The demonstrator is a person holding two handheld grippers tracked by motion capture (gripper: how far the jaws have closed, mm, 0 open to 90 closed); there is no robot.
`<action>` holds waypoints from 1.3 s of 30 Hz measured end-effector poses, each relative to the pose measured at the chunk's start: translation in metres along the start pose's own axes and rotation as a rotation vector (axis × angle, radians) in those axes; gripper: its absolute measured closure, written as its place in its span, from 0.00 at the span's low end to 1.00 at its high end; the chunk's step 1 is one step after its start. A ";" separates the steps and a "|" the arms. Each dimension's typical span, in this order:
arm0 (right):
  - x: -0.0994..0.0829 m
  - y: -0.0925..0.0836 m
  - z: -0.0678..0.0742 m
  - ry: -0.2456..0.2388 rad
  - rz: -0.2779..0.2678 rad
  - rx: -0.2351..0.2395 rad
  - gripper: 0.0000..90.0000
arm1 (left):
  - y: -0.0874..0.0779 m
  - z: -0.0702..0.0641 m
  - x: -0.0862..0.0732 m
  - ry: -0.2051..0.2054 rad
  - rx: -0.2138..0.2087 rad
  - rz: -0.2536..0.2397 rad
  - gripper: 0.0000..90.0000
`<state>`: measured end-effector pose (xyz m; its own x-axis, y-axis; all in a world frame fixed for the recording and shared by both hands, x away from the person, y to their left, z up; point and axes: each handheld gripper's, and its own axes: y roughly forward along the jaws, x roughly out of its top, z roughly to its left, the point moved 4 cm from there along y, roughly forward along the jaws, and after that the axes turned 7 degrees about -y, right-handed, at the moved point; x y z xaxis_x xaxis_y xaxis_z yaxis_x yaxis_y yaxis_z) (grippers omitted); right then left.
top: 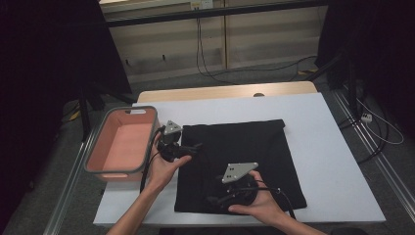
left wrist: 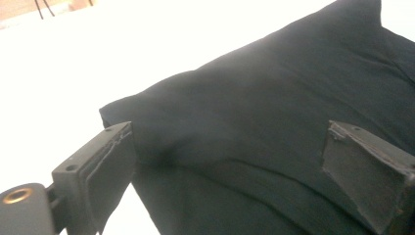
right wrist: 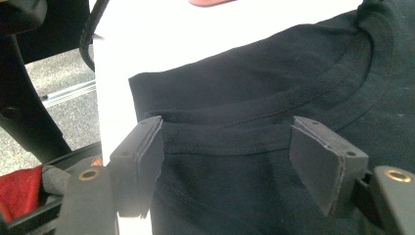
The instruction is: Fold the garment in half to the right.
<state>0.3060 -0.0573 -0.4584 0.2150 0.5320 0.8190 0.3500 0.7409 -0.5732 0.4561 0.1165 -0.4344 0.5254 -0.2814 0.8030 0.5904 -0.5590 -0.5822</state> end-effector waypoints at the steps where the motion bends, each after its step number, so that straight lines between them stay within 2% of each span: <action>1: 0.000 0.000 0.000 -0.004 0.000 0.003 0.34 | 0.002 0.002 0.002 0.000 0.011 0.002 0.09; 3: 0.000 0.001 0.000 -0.003 -0.001 0.009 0.34 | 0.006 0.008 0.007 0.009 0.040 -0.001 0.12; 4: 0.000 0.002 0.000 -0.003 -0.002 0.011 0.34 | 0.008 0.011 0.009 -0.006 0.049 -0.004 0.13; 6: 0.000 0.003 0.000 -0.008 0.001 0.017 0.34 | 0.014 0.017 0.015 -0.008 0.057 -0.003 0.14; 8: 0.000 0.005 0.001 -0.009 0.000 0.024 0.34 | 0.019 0.023 0.020 0.025 0.070 -0.022 0.21; 10: 0.001 0.006 0.002 -0.015 0.000 0.029 0.34 | 0.028 0.031 0.024 -0.015 0.072 -0.006 0.20; 12: 0.001 0.007 0.003 -0.015 0.002 0.033 0.34 | 0.034 0.036 0.026 -0.021 0.082 0.002 0.20; 15: 0.000 0.007 0.003 -0.018 0.003 0.034 0.34 | 0.041 0.046 0.026 -0.062 0.085 0.018 0.23; 17: -0.001 0.006 0.003 -0.019 0.004 0.033 0.34 | 0.045 0.052 0.025 -0.059 0.100 0.037 0.32; 19: -0.001 0.005 0.002 -0.016 0.003 0.032 0.34 | 0.049 0.058 0.023 -0.093 0.097 0.045 0.39; 22: -0.002 0.005 0.001 -0.014 0.005 0.030 0.34 | 0.054 0.068 0.020 -0.118 0.106 0.069 0.44; 25: -0.002 0.006 0.002 -0.012 0.009 0.033 0.34 | 0.061 0.073 0.017 -0.129 0.105 0.094 0.54; 29: -0.003 0.007 0.002 -0.014 0.014 0.038 0.34 | 0.070 0.076 0.012 -0.130 0.136 0.121 0.61; 32: -0.003 0.008 0.002 -0.013 0.014 0.036 0.34 | 0.076 0.078 0.008 -0.136 0.135 0.141 0.61; 39: -0.003 0.008 0.002 -0.017 0.016 0.034 0.34 | 0.081 0.079 0.008 -0.144 0.129 0.113 0.62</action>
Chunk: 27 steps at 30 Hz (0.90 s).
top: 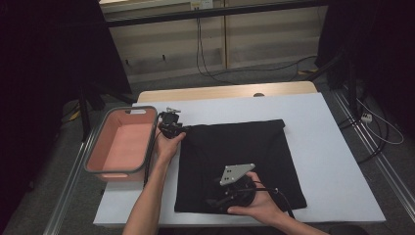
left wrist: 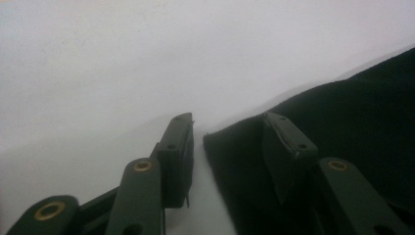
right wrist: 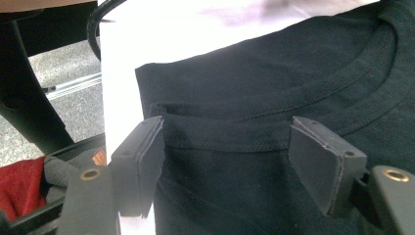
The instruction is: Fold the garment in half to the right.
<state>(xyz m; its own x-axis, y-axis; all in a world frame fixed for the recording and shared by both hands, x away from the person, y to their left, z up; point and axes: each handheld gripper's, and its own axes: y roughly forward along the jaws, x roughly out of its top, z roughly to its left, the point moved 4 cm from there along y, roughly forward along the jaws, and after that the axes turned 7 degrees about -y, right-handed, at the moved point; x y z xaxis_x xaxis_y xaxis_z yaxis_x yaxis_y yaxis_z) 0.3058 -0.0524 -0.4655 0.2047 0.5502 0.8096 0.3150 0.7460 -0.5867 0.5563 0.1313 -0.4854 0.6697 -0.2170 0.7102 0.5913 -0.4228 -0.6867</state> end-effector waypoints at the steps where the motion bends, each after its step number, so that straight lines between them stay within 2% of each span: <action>1: 0.000 0.000 0.000 -0.001 0.001 0.000 0.34 | 0.000 0.000 0.000 0.000 0.001 0.001 0.62; 6: 0.001 0.002 0.001 -0.004 0.004 0.001 0.34 | 0.001 -0.001 0.001 0.004 -0.021 0.005 0.68; 9: 0.001 0.002 0.003 -0.008 0.005 0.004 0.34 | 0.000 -0.001 0.001 0.012 -0.044 0.024 0.70; 11: 0.001 0.003 0.003 -0.008 0.008 0.006 0.34 | 0.001 -0.002 0.001 0.000 -0.041 0.028 0.70; 13: 0.001 0.003 0.003 -0.008 0.008 0.003 0.34 | 0.001 -0.003 0.002 0.007 -0.035 0.034 0.71; 16: 0.002 0.002 0.003 -0.011 0.007 0.001 0.34 | 0.000 -0.003 0.001 -0.004 -0.046 0.042 0.74; 20: 0.002 0.002 0.004 -0.010 0.007 0.002 0.33 | 0.000 -0.006 0.001 0.007 -0.037 0.045 0.79; 25: 0.001 0.003 0.003 -0.009 0.012 0.002 0.33 | -0.001 -0.007 0.000 -0.018 -0.056 0.050 0.85; 27: 0.001 0.003 0.003 -0.011 0.011 0.001 0.33 | -0.002 -0.008 -0.001 -0.023 -0.071 0.059 0.91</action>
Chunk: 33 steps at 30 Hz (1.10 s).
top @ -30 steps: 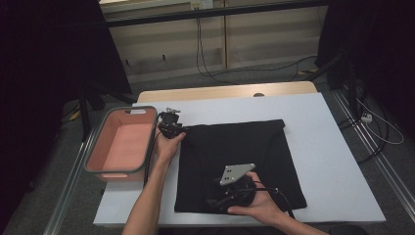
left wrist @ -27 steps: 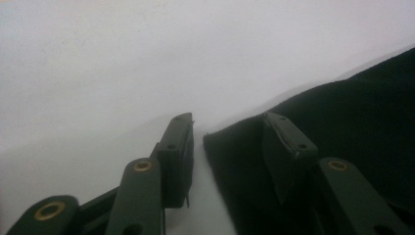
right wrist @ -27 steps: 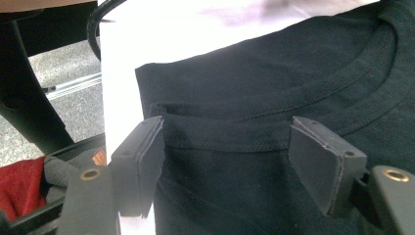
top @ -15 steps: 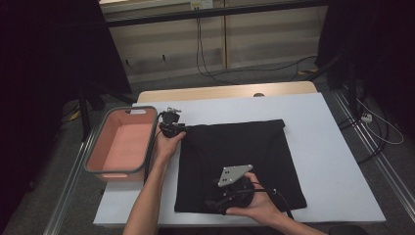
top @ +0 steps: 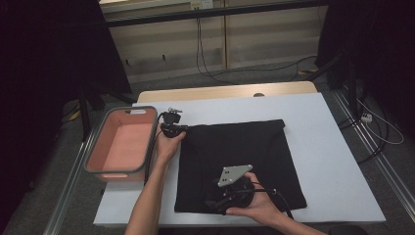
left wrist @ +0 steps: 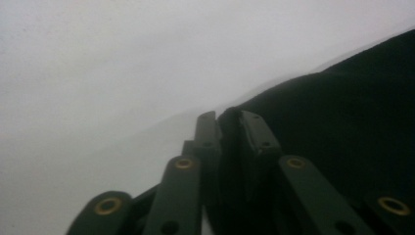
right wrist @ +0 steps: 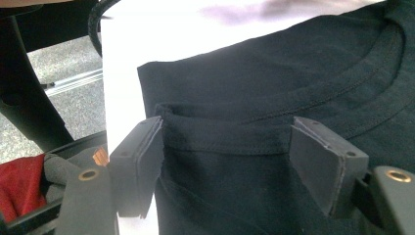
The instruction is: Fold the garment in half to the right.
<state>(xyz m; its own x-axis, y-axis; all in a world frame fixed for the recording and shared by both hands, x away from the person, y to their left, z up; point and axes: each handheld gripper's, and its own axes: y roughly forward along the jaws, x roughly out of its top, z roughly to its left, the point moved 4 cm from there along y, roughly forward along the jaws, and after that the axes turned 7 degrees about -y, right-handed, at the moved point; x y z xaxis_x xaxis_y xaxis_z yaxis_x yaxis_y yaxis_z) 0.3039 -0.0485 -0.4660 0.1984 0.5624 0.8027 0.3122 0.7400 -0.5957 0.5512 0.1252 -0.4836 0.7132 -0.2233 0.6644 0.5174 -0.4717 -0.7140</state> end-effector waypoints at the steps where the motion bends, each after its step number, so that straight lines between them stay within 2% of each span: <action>1: 0.000 0.000 0.000 -0.002 0.001 0.000 0.32 | 0.000 0.000 0.000 -0.005 0.000 0.000 0.93; 4: 0.001 0.001 0.001 0.000 0.004 0.004 0.31 | -0.001 -0.002 0.001 -0.012 0.015 0.010 0.95; 8: 0.002 0.001 0.000 0.001 0.005 0.010 0.32 | -0.003 0.000 0.001 -0.037 0.000 0.017 0.96; 11: 0.005 0.001 -0.001 0.001 -0.004 0.000 0.32 | -0.008 0.001 0.003 -0.037 -0.007 -0.002 0.96; 14: 0.008 0.002 -0.001 0.000 -0.010 -0.005 0.33 | -0.016 -0.001 0.009 -0.055 -0.012 -0.040 0.96; 18: 0.015 0.005 0.001 -0.017 -0.016 -0.018 0.35 | -0.022 -0.004 0.013 -0.039 -0.028 -0.064 0.96; 25: 0.025 0.023 0.007 -0.034 0.004 0.022 0.42 | -0.026 -0.004 0.016 -0.041 -0.059 -0.093 0.96; 26: 0.026 0.028 0.008 -0.038 0.014 0.034 0.44 | -0.026 -0.005 0.017 -0.053 -0.066 -0.107 0.96; 29: 0.029 0.039 0.012 -0.047 0.050 0.049 0.50 | -0.028 -0.006 0.018 -0.048 -0.078 -0.114 0.96; 33: 0.032 0.052 0.017 -0.060 0.067 0.069 0.53 | -0.031 -0.007 0.019 -0.037 -0.084 -0.106 0.96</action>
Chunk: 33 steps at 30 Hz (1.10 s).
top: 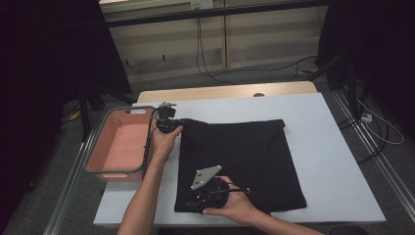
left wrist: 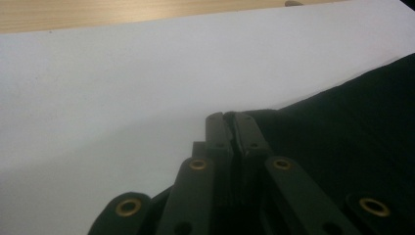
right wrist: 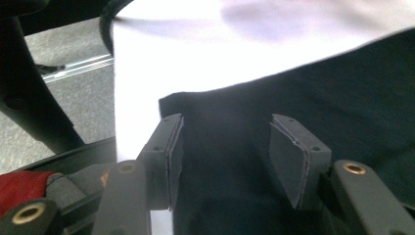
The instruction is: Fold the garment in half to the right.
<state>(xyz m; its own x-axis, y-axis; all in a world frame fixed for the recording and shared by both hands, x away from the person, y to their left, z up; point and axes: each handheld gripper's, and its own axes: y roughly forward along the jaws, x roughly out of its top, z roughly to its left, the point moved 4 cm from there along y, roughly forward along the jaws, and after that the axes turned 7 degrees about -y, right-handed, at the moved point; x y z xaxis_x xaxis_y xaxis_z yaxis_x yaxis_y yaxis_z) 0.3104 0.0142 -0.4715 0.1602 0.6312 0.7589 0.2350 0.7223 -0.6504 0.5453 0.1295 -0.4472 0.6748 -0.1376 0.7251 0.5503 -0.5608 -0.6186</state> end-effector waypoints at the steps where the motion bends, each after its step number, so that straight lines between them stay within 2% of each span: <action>1: 0.001 0.003 0.001 -0.002 0.003 0.005 0.53 | -0.001 0.000 0.000 0.000 0.002 0.000 0.96; 9: 0.008 0.024 0.017 -0.049 0.043 0.037 0.58 | -0.002 -0.001 0.003 0.002 -0.001 -0.007 0.96; 11: 0.009 0.028 0.020 -0.064 0.055 0.032 0.58 | -0.002 -0.001 0.003 0.000 -0.002 -0.013 0.96; 15: 0.009 0.032 0.025 -0.094 0.060 0.020 0.49 | -0.003 0.002 0.004 -0.005 0.000 -0.017 0.96; 19: 0.010 0.035 0.030 -0.110 0.073 0.003 0.50 | -0.003 0.003 0.003 -0.010 0.011 -0.018 0.96; 21: 0.011 0.036 0.028 -0.102 0.069 -0.004 0.54 | -0.002 0.003 0.003 -0.010 0.009 -0.017 0.96; 29: 0.012 0.037 0.023 -0.087 0.066 -0.036 0.83 | -0.004 0.004 0.004 -0.017 -0.003 -0.027 0.96; 31: 0.012 0.037 0.021 -0.073 0.067 -0.046 0.95 | -0.005 0.004 0.004 -0.019 -0.010 -0.033 0.96; 33: 0.012 0.037 0.018 -0.035 0.064 -0.032 0.97 | -0.005 0.004 0.005 -0.019 -0.017 -0.039 0.96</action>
<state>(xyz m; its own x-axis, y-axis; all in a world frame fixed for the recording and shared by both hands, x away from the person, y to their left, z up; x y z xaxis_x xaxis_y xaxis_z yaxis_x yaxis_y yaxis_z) 0.3041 0.0532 -0.4867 0.1420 0.6857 0.7139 0.2559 0.6713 -0.6956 0.5473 0.1350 -0.4418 0.6621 -0.0997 0.7428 0.5682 -0.5796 -0.5842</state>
